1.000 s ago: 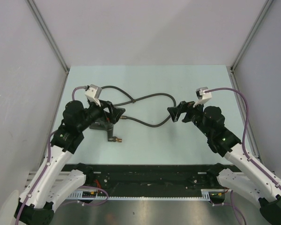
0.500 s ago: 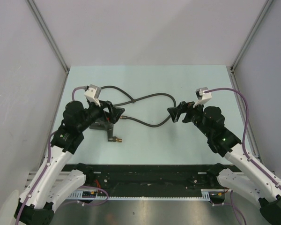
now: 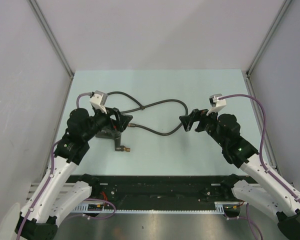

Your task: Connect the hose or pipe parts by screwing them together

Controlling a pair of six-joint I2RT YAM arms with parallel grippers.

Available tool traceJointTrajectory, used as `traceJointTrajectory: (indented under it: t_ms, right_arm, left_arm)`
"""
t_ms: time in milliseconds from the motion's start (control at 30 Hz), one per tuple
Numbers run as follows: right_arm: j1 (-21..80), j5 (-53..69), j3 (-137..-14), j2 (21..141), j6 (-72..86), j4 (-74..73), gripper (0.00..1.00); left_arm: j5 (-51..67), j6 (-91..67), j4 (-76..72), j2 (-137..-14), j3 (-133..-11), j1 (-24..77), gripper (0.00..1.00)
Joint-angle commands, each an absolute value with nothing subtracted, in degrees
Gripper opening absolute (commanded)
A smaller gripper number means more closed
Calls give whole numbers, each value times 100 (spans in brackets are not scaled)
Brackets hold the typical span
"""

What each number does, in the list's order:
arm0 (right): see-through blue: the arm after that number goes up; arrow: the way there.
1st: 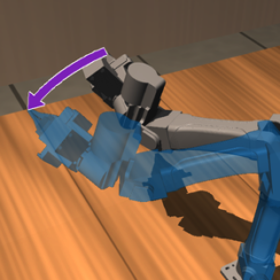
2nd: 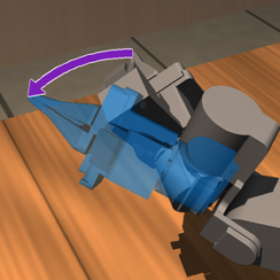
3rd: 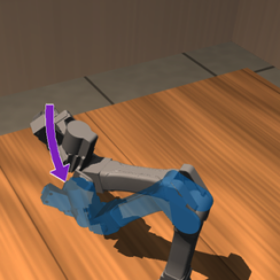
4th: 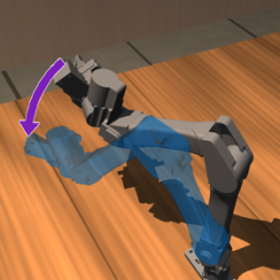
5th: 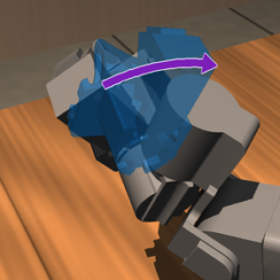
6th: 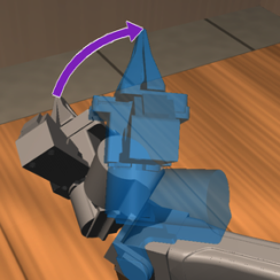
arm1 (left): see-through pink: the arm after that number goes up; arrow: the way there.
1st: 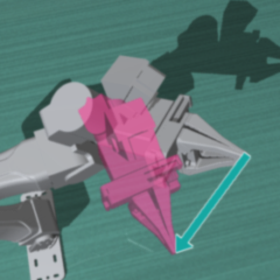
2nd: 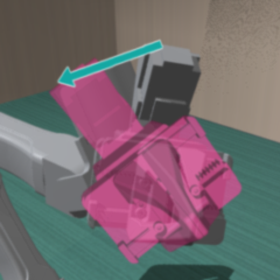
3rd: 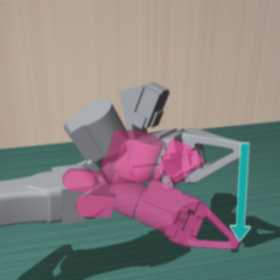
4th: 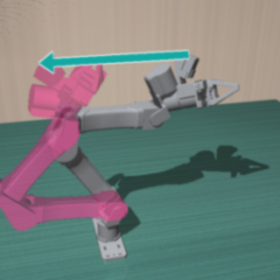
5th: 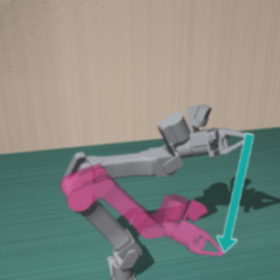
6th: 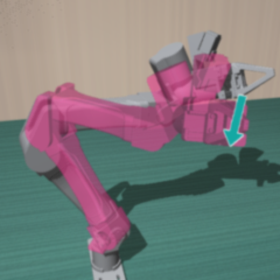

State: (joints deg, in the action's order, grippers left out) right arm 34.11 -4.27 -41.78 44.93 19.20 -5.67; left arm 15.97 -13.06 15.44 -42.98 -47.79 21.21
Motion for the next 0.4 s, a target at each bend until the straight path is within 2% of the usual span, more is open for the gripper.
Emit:
traceJointTrajectory:
  t_ms: [0,367]
  right_arm:
    - [3401,-475,-4201,4368,1854,-527,100]
    - [3401,-466,-4201,4386,1907,-580,100]
  left_arm:
    - [1503,-1336,1345,-4148,-4764,2136,100]
    - [1503,-1345,1354,-4157,-4764,2136,100]
